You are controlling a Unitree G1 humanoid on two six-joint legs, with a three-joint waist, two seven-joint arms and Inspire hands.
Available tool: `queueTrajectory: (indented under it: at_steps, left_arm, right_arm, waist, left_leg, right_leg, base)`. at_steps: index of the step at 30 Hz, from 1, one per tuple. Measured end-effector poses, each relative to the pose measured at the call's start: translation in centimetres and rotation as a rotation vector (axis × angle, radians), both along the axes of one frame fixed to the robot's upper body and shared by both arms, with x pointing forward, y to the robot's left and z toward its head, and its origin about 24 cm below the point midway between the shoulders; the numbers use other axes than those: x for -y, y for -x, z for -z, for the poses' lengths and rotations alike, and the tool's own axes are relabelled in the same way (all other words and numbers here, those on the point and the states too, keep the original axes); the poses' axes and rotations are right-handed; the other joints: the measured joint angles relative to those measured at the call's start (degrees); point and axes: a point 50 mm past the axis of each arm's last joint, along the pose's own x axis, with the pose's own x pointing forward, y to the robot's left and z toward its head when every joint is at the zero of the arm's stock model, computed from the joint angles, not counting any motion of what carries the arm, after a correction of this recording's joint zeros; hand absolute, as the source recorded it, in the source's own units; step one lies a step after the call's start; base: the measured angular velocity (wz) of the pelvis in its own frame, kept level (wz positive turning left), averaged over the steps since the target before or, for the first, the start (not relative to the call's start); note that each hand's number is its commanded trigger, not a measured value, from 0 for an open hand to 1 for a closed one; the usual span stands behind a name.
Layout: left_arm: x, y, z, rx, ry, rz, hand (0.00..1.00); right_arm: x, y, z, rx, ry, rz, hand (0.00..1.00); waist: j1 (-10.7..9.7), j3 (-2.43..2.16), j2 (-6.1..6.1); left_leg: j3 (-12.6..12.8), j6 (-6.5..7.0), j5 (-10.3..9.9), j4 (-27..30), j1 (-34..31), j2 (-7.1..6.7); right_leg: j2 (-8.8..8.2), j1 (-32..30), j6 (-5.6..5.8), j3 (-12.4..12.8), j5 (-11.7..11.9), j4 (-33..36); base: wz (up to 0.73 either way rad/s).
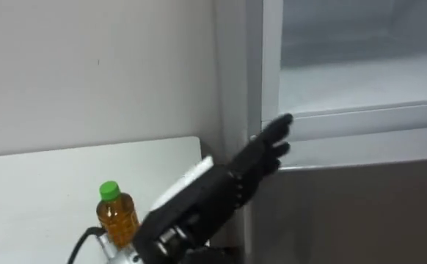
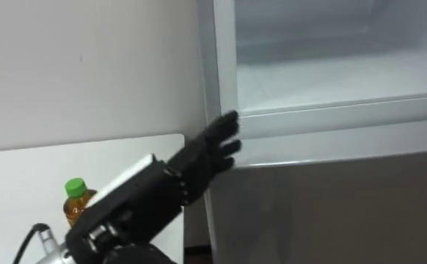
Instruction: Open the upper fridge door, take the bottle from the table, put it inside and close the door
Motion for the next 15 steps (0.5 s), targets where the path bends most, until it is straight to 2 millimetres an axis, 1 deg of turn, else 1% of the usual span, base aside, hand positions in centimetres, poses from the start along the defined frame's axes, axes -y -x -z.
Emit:
queueTrajectory:
  at_steps: [2,3,4,5,6,7,8,9,11,12,13,14,15]
  left_arm:
    - [-1.5,0.2,-0.3,0.015,0.023,-0.083,0.0]
    - [-1.9,0.3,-0.4,0.023,0.028,-0.109,0.0]
    - [-2.8,0.5,-0.5,0.041,0.041,-0.162,0.0]
    - [-3.8,0.6,-0.7,0.055,0.052,-0.214,0.0]
    - [-4.3,0.7,-0.8,0.059,0.064,-0.237,0.0]
    - [-5.1,0.9,-0.8,0.069,0.083,-0.29,0.0]
    - [-6.0,1.1,-0.7,0.07,0.096,-0.345,0.0]
    - [-6.4,1.3,-0.6,0.067,0.1,-0.371,0.0]
    - [-7.9,1.9,0.0,0.041,0.128,-0.481,0.0]
    - [-8.3,2.0,0.2,0.032,0.13,-0.507,0.0]
    - [-9.2,2.4,0.6,0.015,0.135,-0.566,0.0]
    - [-10.2,2.9,1.1,-0.006,0.141,-0.63,0.0]
    - [-10.6,3.2,1.3,-0.019,0.152,-0.653,0.0]
  right_arm:
    - [0.2,0.9,0.1,-0.008,0.0,0.042,0.0]
    - [0.2,1.1,0.1,-0.007,-0.001,0.052,0.0]
    - [0.2,1.4,0.1,-0.007,-0.004,0.075,0.0]
    - [0.2,1.7,0.2,-0.009,-0.005,0.093,0.0]
    - [0.2,1.9,0.2,-0.009,-0.005,0.098,0.0]
    - [0.2,2.1,0.2,-0.009,-0.006,0.108,0.0]
    - [0.1,2.4,0.2,-0.011,-0.008,0.122,0.0]
    - [0.1,2.6,0.2,-0.014,-0.008,0.127,0.0]
    - [0.2,3.1,0.2,-0.018,-0.012,0.151,0.0]
    - [0.2,3.2,0.2,-0.018,-0.012,0.152,0.0]
    - [0.2,3.5,0.2,-0.022,-0.01,0.162,0.0]
    - [0.3,3.6,0.2,-0.022,-0.01,0.173,0.0]
    - [0.3,3.6,0.2,-0.022,-0.009,0.175,0.0]
  waist:
    - [0.87,-0.07,0.08]
    - [1.04,0.0,-0.04]
    - [1.26,-0.09,-0.05]
    - [2.09,-0.19,0.0]
    - [2.34,-0.19,0.0]
    - [2.73,-0.22,-0.08]
    - [2.91,-0.35,-0.24]
    - [3.03,-0.4,-0.26]
    - [3.95,-0.44,-0.23]
    - [4.31,-0.42,-0.26]
    - [4.77,-0.36,-0.32]
    - [5.02,-0.35,-0.26]
    - [5.02,-0.33,-0.26]
  left_leg:
    - [-0.77,0.0,0.0,0.01,0.23,-0.27]
    - [-1.27,0.01,0.0,0.0,0.36,-0.37]
    - [-1.65,0.01,0.0,0.01,0.61,-0.57]
    - [-1.54,0.02,0.0,-0.07,0.95,-0.67]
    - [-1.54,0.02,0.0,-0.1,1.19,-0.69]
    - [-1.59,0.02,0.0,-0.11,1.37,-0.77]
    - [-1.59,0.02,0.0,-0.09,1.41,-0.88]
    - [-1.62,0.02,0.0,-0.05,1.45,-0.9]
    - [-1.64,0.02,0.0,0.01,1.61,-0.95]
    - [-1.64,0.02,0.0,0.0,1.75,-0.95]
    - [-1.7,0.02,0.0,-0.05,2.27,-0.95]
    - [-2.01,0.02,0.0,-0.06,2.35,-1.01]
    - [-2.4,0.02,-0.01,-0.01,2.4,-1.09]
  right_leg:
    - [-0.22,0.45,0.14,-0.75,-0.25,-0.01]
    - [-0.26,0.55,0.21,-0.86,-0.34,-0.02]
    - [-0.34,0.81,0.35,-0.93,-0.58,0.01]
    - [-0.48,1.06,0.44,-0.95,-0.72,0.17]
    - [-0.52,1.31,0.47,-0.92,-0.75,0.15]
    - [-0.63,2.02,0.55,-1.1,-0.89,0.15]
    - [-0.69,2.33,0.66,-1.24,-1.04,0.17]
    - [-0.71,2.42,0.67,-1.32,-1.05,0.16]
    - [-0.74,2.73,0.68,-1.56,-1.06,0.09]
    - [-0.74,2.79,0.68,-1.56,-1.06,0.1]
    - [-0.73,3.14,0.69,-1.63,-1.07,0.08]
    - [-0.83,3.51,0.69,-2.03,-1.21,0.06]
    - [-0.93,3.7,0.69,-2.61,-1.32,0.04]
  base:
    - [0.2]
    - [0.2]
    - [0.13]
    - [0.07]
    - [0.0]
    - [0.05]
    - [0.09]
    - [0.08]
    - [0.05]
    - [0.0]
    - [0.0]
    - [0.05]
    - [0.21]
